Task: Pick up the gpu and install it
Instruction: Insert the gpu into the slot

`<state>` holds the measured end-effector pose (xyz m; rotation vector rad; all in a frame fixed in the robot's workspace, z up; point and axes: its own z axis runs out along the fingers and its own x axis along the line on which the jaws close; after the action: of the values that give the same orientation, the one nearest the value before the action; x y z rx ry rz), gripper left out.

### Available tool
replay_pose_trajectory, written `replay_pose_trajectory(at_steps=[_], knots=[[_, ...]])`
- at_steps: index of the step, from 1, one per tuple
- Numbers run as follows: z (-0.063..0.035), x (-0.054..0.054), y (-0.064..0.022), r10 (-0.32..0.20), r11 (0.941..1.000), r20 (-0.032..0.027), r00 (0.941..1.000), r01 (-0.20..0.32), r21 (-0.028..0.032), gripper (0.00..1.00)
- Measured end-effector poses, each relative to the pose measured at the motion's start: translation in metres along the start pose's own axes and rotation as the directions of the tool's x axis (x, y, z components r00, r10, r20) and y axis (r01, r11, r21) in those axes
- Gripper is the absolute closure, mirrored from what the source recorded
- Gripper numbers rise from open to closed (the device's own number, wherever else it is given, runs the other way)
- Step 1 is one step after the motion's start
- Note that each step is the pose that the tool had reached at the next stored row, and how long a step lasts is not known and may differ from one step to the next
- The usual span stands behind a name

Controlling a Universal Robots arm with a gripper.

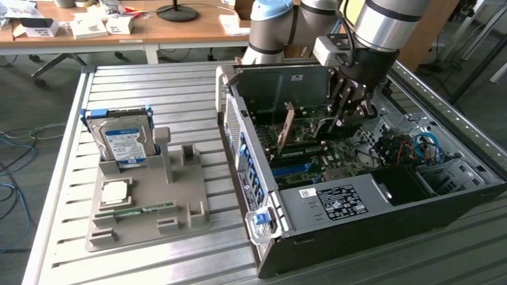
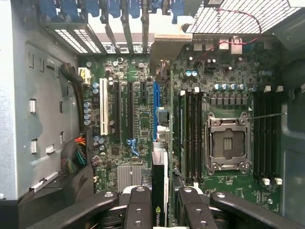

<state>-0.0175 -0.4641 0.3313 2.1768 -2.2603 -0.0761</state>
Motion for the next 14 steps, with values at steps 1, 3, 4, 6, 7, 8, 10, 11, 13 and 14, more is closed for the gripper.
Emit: replay_pose_trajectory(at_steps=[1,3,4,6,7,8,10,11,13,14], knots=[[0.0014,0.000,-0.0001,0.000,1.0000,0.0000,1.0000,0.000,0.0000,0.74],[0.0040,0.000,-0.0002,0.000,1.0000,-0.0001,1.0000,0.000,0.0000,0.74],[0.0054,0.000,-0.0002,0.000,1.0000,-0.0001,1.0000,0.000,0.0000,0.74],[0.0081,0.000,-0.0003,0.000,1.0000,-0.0002,1.0000,0.000,-0.0001,0.74],[0.0094,0.000,-0.0004,0.000,1.0000,-0.0002,1.0000,0.000,-0.0001,0.74],[0.0108,0.000,-0.0004,0.000,1.0000,0.0000,1.0000,0.000,-0.0001,0.74],[0.0134,0.000,-0.0005,0.000,1.0000,-0.0001,1.0000,0.000,-0.0001,0.74],[0.0147,0.000,-0.0006,0.000,1.0000,-0.0001,1.0000,0.000,-0.0001,0.74],[0.0174,0.001,-0.0007,0.000,1.0000,0.0000,1.0000,0.000,-0.0001,0.74],[0.0186,0.001,-0.0007,0.000,1.0000,0.0000,1.0000,0.000,-0.0002,0.74]])
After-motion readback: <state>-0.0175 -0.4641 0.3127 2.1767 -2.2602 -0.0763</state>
